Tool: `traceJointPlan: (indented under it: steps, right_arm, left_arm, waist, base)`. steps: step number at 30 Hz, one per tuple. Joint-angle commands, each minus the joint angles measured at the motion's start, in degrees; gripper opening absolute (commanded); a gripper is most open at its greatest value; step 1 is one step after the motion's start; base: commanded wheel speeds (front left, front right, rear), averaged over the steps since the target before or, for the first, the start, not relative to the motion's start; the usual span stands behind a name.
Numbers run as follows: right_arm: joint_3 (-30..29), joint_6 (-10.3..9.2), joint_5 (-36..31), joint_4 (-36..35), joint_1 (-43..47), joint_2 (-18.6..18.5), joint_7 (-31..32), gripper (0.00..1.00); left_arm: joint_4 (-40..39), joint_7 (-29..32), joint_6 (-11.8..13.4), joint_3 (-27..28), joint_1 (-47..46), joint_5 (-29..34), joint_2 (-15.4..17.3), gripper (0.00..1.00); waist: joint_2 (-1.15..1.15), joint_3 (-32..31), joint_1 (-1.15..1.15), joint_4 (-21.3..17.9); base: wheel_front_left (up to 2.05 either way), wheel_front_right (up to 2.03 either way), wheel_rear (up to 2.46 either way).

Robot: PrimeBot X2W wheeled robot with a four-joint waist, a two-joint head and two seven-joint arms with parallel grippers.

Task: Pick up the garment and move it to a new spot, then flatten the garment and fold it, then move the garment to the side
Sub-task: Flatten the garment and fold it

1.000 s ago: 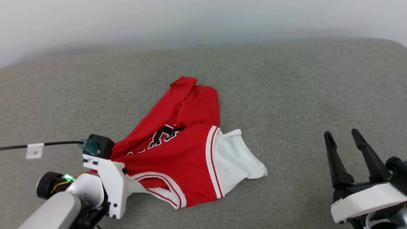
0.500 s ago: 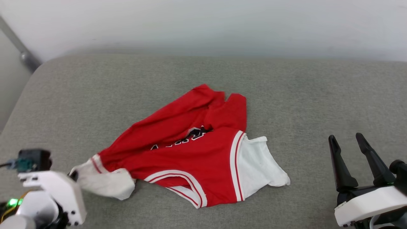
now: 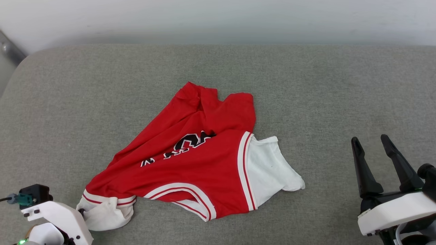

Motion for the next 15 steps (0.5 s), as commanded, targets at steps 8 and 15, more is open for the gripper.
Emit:
traceJointPlan:
  steps: [8,15]
  right_arm:
    - [-0.81,-0.02,-0.48,0.43,0.68,0.06,0.38,1.00]
    - [-0.78,-0.02,0.27,0.81,2.44,0.06,1.10,1.00]
  left_arm:
    - [5.39,-10.74,-1.24,0.49,-3.41,3.10,-3.73,1.00]
    - [1.39,-16.37,0.36,-1.22,-4.24,8.20,-4.24,1.00]
  waist:
    - [0.00,-3.60,0.00,-0.61]
    - [0.00,-7.50,0.00,-0.10]
  base:
    - [0.00,0.00,0.00]
    - [0.00,0.00,0.00]
